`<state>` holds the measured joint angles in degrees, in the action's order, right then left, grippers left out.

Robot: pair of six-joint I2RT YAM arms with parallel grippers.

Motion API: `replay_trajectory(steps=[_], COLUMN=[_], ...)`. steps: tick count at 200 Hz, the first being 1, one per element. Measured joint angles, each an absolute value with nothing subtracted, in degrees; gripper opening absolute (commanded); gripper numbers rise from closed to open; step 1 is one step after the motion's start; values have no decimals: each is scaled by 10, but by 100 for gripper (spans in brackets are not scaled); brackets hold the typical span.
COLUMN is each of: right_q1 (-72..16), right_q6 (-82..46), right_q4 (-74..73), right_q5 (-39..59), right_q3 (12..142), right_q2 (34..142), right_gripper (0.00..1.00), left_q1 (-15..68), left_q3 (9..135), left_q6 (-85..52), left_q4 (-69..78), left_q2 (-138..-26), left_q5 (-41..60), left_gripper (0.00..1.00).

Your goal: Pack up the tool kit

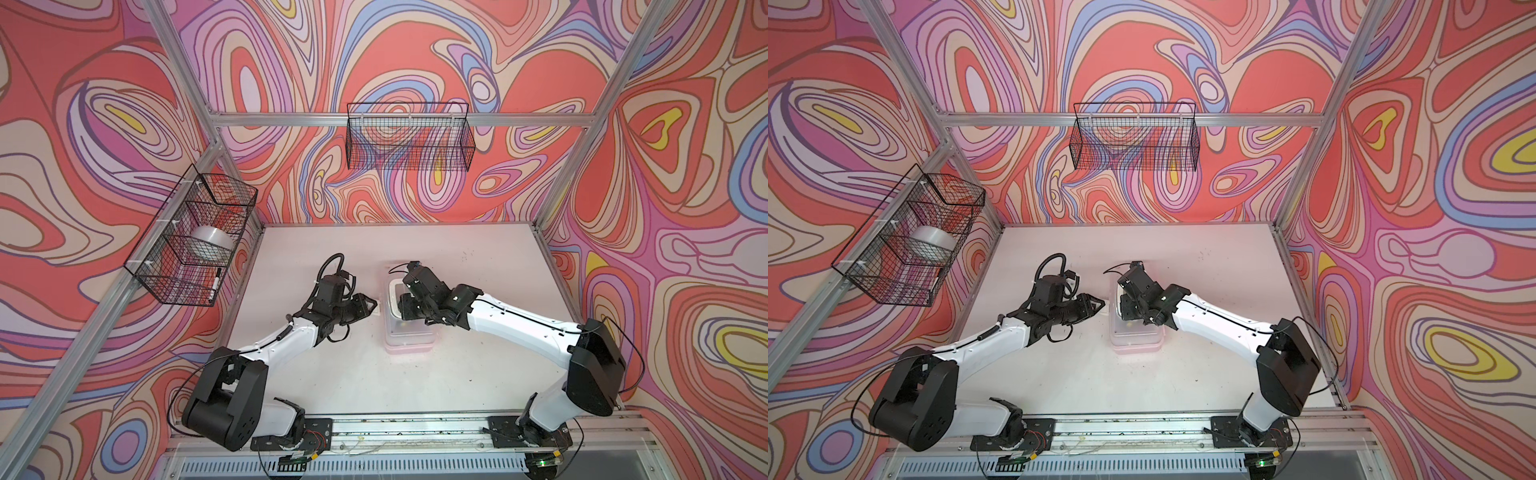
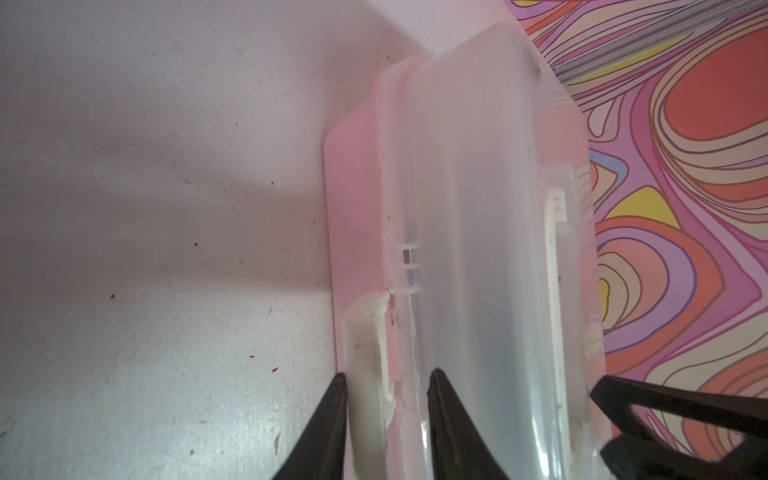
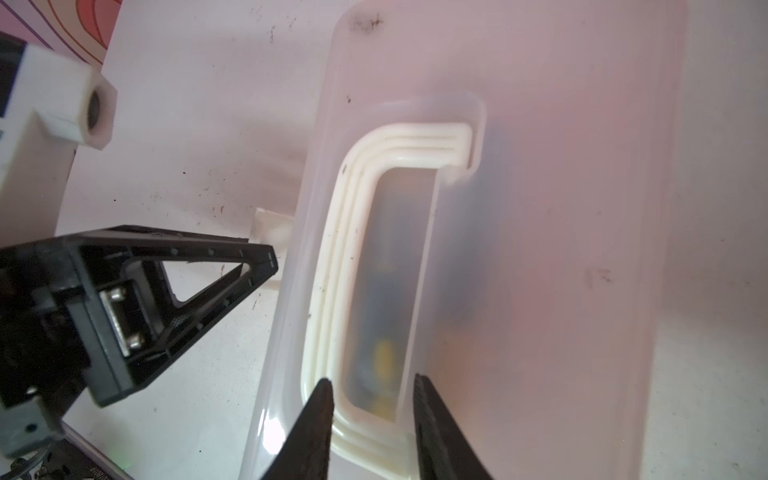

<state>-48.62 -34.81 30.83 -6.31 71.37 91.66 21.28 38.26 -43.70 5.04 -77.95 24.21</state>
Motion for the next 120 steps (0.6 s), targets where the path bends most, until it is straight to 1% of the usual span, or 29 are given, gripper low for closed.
replay_trajectory(steps=[120], right_q1=[-484], right_q6=[-348], right_q4=[304], right_q5=[-63], right_q3=[712], right_q2=[917], right_gripper=[34], left_q1=[213], left_q3=[382], left_q6=[-440], left_q4=[49], left_q2=[-764], left_q5=[257], left_gripper=[32])
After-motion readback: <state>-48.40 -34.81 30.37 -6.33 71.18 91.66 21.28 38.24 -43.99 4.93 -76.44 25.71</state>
